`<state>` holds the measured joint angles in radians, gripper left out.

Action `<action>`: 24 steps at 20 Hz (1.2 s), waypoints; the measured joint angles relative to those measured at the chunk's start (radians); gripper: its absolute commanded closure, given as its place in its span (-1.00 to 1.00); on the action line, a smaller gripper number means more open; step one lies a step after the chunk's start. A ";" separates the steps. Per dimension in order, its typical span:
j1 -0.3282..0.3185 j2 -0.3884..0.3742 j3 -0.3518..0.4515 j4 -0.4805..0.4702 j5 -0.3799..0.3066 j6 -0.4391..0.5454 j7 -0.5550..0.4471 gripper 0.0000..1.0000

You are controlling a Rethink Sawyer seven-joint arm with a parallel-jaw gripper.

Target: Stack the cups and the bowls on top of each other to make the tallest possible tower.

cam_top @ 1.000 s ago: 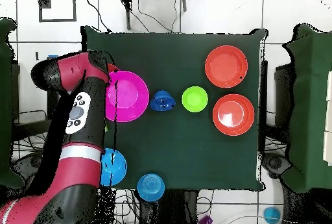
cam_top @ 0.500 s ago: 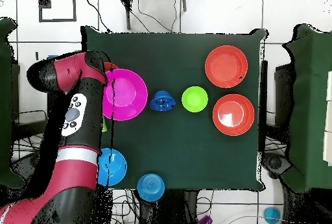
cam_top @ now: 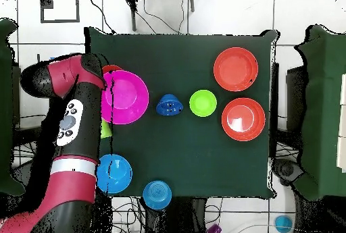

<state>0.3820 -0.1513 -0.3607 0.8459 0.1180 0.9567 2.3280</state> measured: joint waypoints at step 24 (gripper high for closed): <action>-0.035 0.206 -0.055 -0.406 0.020 0.208 0.000 1.00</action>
<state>0.3474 0.0549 -0.4161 0.4400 0.1378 1.1650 2.3280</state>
